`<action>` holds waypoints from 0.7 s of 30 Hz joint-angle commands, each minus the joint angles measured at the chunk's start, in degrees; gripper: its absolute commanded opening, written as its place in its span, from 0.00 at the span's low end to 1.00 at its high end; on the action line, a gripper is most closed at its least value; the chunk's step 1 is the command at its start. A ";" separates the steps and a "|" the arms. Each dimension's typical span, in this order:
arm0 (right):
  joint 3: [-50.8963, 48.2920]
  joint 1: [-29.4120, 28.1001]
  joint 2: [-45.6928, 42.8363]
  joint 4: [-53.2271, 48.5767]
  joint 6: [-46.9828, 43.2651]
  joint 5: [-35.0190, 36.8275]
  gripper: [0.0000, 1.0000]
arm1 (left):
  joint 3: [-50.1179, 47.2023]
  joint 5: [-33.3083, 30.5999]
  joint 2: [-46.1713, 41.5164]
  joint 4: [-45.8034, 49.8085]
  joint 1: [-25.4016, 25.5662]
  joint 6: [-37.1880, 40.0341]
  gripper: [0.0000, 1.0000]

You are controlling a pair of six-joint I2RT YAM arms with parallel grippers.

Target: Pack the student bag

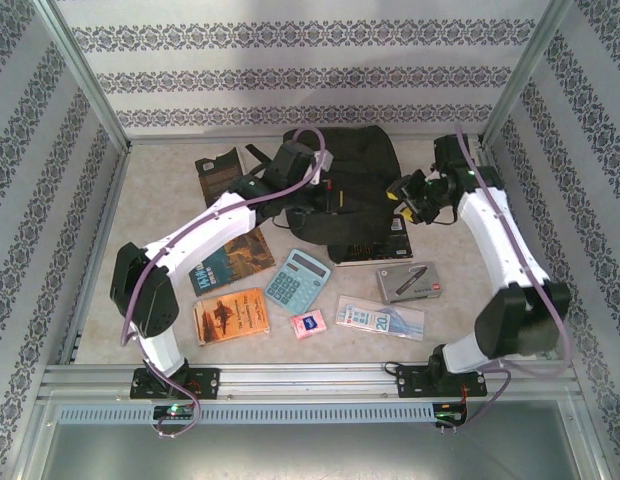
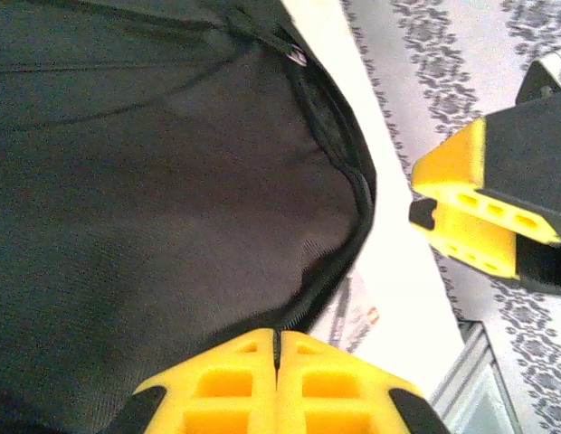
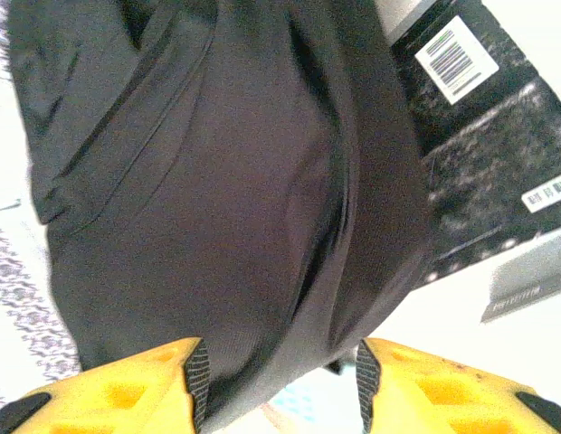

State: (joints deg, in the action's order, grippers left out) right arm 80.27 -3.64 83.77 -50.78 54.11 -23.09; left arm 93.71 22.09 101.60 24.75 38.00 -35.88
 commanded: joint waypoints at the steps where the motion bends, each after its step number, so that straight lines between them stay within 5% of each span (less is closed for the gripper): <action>1: -2.93 -1.02 -4.67 -2.76 7.49 0.59 0.50 | 5.11 1.25 1.30 -1.30 2.24 -1.78 0.00; 11: -16.13 -1.34 -10.56 10.83 20.93 -4.73 0.60 | 6.85 1.34 4.82 -3.48 7.54 -3.88 0.00; 15: -15.92 -3.29 -8.64 11.15 20.17 -4.09 0.55 | 7.53 1.21 5.80 -3.48 8.73 -4.02 0.00; 21: -19.30 -4.79 -9.81 12.95 20.39 -2.40 0.32 | 8.46 0.83 6.24 -3.07 8.85 -3.52 0.00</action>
State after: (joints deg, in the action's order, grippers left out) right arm 62.65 -7.79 74.83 -39.66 73.58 -26.20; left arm 99.33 22.31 107.94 24.58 46.33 -39.27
